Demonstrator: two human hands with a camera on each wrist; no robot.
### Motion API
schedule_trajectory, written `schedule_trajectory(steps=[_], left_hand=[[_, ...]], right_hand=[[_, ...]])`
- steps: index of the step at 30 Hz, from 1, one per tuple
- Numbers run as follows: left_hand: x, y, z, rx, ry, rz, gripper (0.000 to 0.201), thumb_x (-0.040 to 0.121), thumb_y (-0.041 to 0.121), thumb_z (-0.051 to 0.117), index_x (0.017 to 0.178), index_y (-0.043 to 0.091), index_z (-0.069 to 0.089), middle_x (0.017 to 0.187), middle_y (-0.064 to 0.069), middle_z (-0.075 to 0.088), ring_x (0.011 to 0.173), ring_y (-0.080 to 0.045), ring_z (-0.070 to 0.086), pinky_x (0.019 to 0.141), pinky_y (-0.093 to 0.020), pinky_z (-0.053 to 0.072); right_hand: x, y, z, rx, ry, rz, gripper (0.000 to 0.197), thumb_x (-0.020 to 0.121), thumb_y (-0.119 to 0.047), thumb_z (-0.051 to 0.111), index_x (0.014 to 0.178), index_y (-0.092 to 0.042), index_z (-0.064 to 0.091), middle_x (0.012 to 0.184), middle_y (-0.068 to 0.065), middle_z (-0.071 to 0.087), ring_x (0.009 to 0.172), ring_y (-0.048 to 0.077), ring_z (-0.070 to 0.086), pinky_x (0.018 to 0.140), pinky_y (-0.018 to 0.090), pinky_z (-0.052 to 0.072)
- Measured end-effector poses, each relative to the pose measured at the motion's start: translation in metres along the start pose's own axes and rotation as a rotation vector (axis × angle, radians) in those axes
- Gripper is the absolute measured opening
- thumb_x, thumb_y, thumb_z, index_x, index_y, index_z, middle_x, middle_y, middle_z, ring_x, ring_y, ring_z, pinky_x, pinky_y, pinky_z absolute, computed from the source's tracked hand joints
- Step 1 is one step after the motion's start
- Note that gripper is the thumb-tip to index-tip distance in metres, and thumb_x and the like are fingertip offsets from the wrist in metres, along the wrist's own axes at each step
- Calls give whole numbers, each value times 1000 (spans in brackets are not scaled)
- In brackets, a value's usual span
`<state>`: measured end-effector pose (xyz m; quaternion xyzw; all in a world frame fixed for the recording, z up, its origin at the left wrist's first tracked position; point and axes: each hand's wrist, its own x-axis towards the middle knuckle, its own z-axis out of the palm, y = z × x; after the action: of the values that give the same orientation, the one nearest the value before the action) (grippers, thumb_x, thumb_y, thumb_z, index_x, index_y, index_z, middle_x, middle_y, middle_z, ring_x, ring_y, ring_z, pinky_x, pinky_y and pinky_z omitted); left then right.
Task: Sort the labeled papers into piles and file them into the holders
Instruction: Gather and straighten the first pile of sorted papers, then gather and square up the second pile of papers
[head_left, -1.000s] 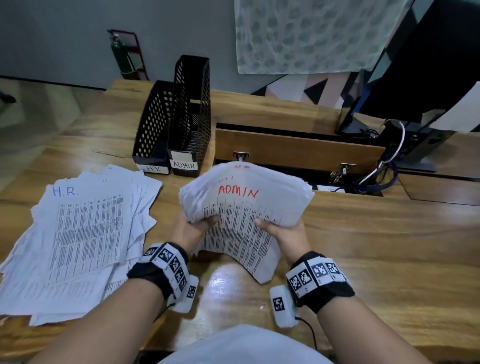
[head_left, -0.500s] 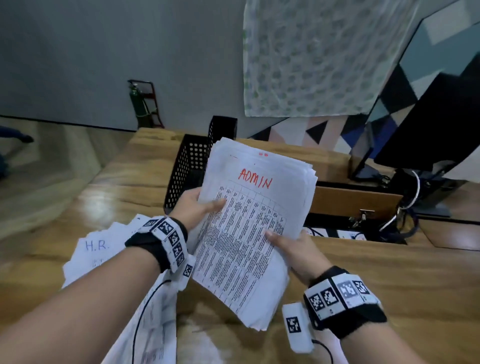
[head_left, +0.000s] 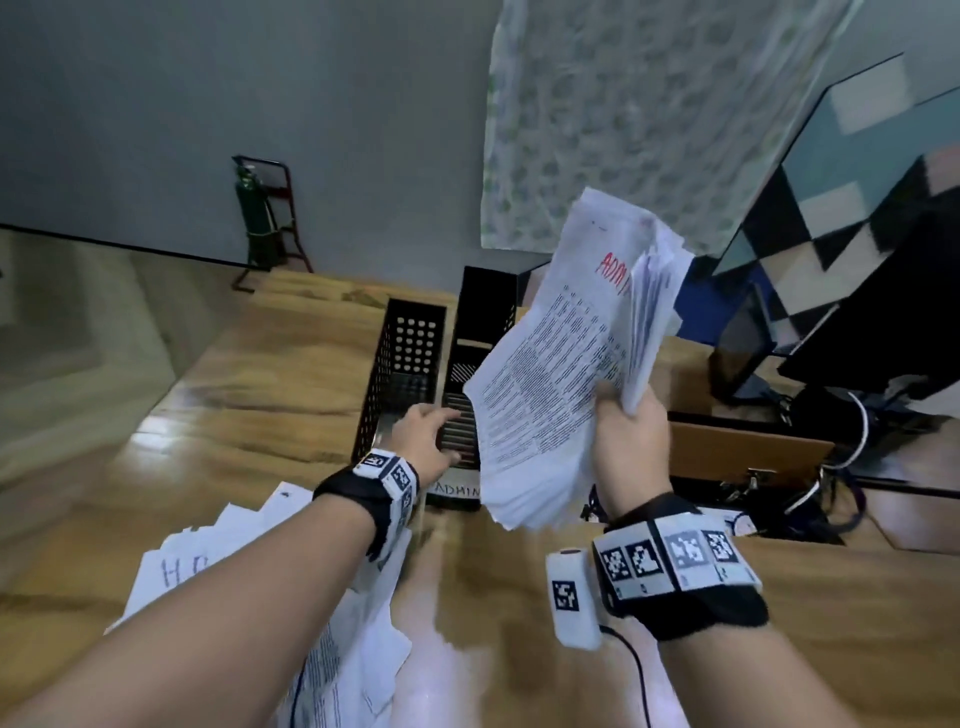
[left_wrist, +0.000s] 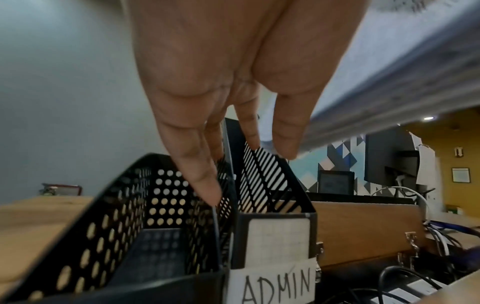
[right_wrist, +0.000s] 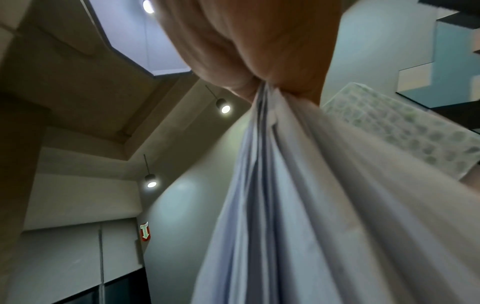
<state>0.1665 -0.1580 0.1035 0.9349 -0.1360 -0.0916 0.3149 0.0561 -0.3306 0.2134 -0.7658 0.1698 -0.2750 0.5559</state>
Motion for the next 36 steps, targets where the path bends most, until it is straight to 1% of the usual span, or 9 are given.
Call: schedule_trajectory(steps=[2, 6, 11, 16, 22, 26, 31, 33, 36], left_hand=[[7, -3, 9, 36, -33, -8, 65, 82, 27, 70, 141, 25, 44, 152, -5, 30, 134, -26, 39, 110, -33, 33], [10, -13, 21, 24, -56, 31, 68, 81, 8, 63, 144, 22, 39, 155, 0, 24, 130, -23, 47, 106, -32, 39], [6, -23, 28, -102, -21, -90, 71, 85, 5, 52, 148, 25, 25, 135, -1, 52, 105, -26, 63, 85, -36, 52], [9, -40, 28, -13, -21, 33, 40, 87, 5, 48, 123, 18, 58, 155, 10, 22, 119, -23, 54, 94, -36, 49], [2, -45, 32, -51, -12, 52, 41, 89, 6, 50, 126, 22, 60, 155, 15, 20, 122, -20, 54, 100, -37, 47], [1, -47, 33, -64, -27, 53, 43, 87, 3, 51, 124, 22, 62, 156, 14, 19, 125, -20, 52, 102, -35, 46], [1, -47, 37, -69, -48, 40, 43, 82, 4, 52, 121, 20, 62, 154, 11, 21, 113, -19, 58, 93, -35, 51], [0, -46, 38, -74, -48, 15, 43, 85, 6, 54, 125, 20, 59, 151, 12, 24, 112, -18, 58, 93, -35, 51], [-4, -45, 40, -66, -40, 8, 46, 87, 10, 57, 132, 17, 54, 151, 10, 25, 120, -18, 54, 98, -32, 48]], right_hand=[[3, -9, 23, -56, 23, -47, 27, 96, -3, 47, 119, -10, 59, 97, 2, 62, 90, 19, 55, 67, 17, 34], [9, -8, 73, -165, 32, -93, 57, 85, 15, 38, 134, -11, 51, 104, 6, 62, 92, 18, 54, 73, 12, 35], [30, 10, 122, -254, 54, -94, 64, 83, 16, 37, 141, -12, 44, 116, 12, 60, 105, 24, 56, 94, 32, 49], [48, 43, 144, -272, 46, -142, 71, 81, 19, 38, 143, -16, 43, 128, 7, 58, 116, 18, 54, 99, 22, 42], [48, 72, 161, -248, 58, -154, 75, 78, 20, 40, 144, -16, 41, 131, 6, 57, 118, 15, 53, 100, 13, 36], [38, 83, 169, -215, 16, -125, 79, 77, 19, 39, 144, -22, 41, 129, 6, 57, 115, 16, 54, 97, 23, 44], [25, 95, 174, -95, 19, 267, 48, 93, -17, 57, 138, -25, 44, 105, 4, 64, 86, 20, 60, 71, 22, 41], [25, 93, 171, -83, 65, 249, 51, 88, -42, 65, 132, -23, 49, 96, -2, 62, 85, 16, 59, 73, 21, 40], [28, 82, 163, -68, 171, 183, 51, 85, -53, 62, 123, -20, 53, 98, -1, 66, 88, 16, 62, 75, 22, 43]])
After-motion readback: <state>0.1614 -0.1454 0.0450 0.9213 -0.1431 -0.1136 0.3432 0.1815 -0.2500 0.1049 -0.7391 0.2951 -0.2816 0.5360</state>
